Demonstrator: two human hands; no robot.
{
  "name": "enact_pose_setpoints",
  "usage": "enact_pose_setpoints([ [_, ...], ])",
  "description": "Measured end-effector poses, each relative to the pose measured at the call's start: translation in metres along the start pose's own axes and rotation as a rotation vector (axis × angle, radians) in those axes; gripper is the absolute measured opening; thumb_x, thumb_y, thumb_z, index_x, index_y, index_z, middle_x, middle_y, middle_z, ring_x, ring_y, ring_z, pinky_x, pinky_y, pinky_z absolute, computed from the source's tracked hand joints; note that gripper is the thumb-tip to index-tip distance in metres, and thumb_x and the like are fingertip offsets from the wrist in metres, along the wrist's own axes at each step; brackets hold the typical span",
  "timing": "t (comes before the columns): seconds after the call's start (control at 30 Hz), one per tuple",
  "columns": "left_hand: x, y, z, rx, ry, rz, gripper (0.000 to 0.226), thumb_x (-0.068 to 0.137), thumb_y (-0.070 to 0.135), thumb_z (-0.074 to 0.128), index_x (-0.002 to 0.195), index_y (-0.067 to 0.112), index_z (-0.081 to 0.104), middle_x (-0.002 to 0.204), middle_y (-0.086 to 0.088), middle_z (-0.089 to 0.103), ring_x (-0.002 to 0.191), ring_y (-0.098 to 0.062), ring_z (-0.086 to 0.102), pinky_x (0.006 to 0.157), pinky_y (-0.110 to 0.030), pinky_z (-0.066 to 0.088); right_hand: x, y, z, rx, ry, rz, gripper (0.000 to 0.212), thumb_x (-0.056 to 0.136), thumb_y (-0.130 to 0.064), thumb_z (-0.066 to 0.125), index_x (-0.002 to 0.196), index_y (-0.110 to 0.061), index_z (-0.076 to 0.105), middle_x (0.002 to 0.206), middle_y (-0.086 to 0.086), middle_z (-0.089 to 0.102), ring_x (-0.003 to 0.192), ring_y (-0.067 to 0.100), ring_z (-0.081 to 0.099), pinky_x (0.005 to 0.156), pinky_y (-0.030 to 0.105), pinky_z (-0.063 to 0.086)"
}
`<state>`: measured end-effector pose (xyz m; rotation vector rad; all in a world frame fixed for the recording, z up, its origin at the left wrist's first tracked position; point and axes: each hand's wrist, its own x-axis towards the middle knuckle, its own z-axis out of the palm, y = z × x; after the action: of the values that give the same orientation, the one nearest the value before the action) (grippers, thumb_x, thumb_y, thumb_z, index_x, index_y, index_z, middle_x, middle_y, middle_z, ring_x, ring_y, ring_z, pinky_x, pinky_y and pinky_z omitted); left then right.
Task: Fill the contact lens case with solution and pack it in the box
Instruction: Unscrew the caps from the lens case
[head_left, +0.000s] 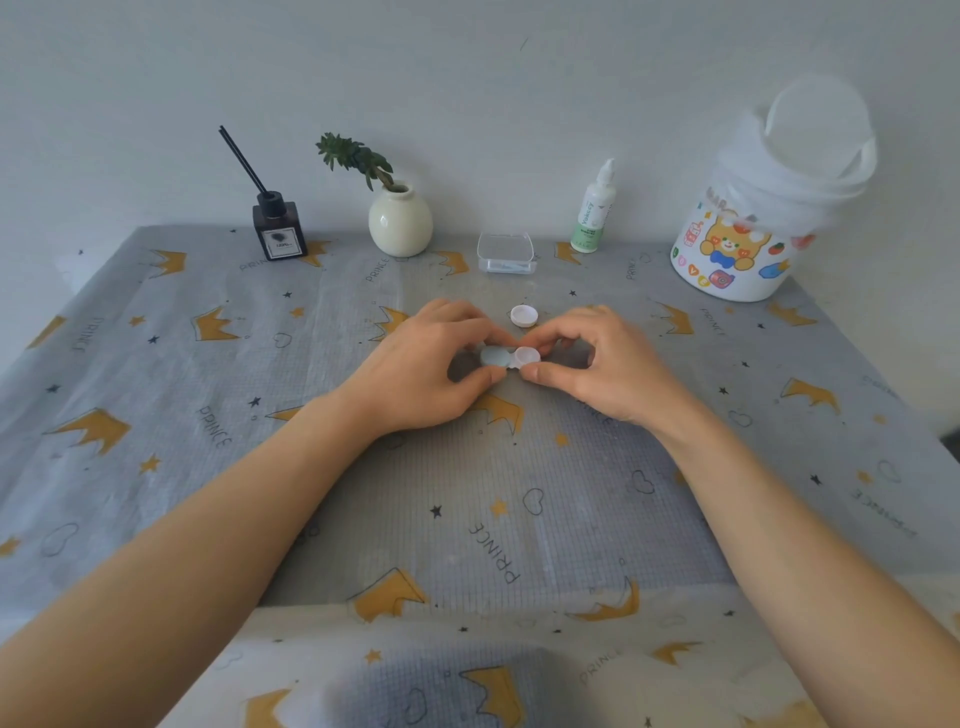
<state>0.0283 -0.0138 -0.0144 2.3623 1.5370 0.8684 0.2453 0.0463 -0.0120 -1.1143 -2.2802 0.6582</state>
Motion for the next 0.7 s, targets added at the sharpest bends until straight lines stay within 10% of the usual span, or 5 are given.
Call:
enact_pose_setpoints([
  [0.7,0.0028,0.0073,0.0038,0.214,0.011,0.092,0.024,0.093,0.02,0.065,0.11,0.004,0.069,0.101,-0.012,0.062,0.095,-0.029,0.057,0.084,-0.038,0.048,0.0008,0.0006,0.0013,-0.032,0.026,0.003,0.019,0.077,-0.039,0.082,0.094,-0.033,0.076,0.082,-0.021,0.065,0.092,0.003,0.053,0.069,0.01,0.031],
])
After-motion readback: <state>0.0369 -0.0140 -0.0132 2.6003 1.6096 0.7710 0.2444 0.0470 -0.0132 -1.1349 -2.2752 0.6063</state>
